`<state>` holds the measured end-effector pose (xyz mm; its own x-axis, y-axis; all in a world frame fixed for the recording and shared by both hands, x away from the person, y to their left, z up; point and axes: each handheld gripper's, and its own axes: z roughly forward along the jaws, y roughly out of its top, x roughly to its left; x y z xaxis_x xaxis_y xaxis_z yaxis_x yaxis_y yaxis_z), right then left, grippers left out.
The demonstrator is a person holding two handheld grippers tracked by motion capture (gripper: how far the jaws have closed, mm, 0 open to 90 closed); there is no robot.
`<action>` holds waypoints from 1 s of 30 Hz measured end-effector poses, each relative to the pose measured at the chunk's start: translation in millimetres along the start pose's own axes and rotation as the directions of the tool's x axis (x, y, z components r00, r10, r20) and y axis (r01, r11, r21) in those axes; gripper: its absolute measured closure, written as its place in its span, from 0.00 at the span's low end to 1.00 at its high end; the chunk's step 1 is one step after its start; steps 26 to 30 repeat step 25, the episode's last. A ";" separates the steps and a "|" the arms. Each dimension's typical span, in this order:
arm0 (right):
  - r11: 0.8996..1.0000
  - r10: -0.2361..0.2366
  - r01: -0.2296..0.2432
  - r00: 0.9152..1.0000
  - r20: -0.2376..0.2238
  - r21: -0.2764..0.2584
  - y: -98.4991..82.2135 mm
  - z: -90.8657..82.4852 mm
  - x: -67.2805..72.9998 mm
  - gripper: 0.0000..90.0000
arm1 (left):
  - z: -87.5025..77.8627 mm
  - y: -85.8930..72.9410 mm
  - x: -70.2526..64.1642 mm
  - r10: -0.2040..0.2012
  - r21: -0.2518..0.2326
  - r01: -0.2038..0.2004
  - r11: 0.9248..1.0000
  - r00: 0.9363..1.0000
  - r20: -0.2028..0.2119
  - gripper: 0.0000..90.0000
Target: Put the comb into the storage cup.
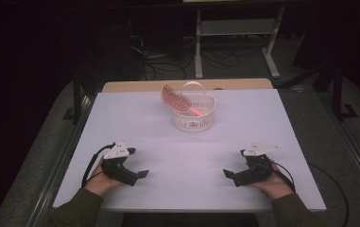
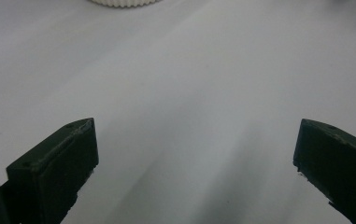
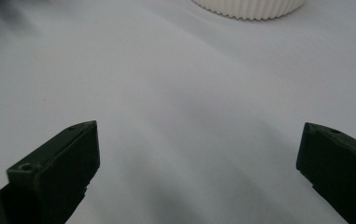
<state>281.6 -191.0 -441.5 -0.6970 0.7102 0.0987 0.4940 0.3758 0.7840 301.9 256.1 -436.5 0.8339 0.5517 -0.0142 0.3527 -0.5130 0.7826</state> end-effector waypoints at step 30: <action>1.000 0.003 -0.003 1.000 -0.003 -0.007 -0.4 0.2 -0.4 0.00 | -0.6 1.3 -1.1 0.007 0.015 -0.007 1.000 1.000 0.021 0.00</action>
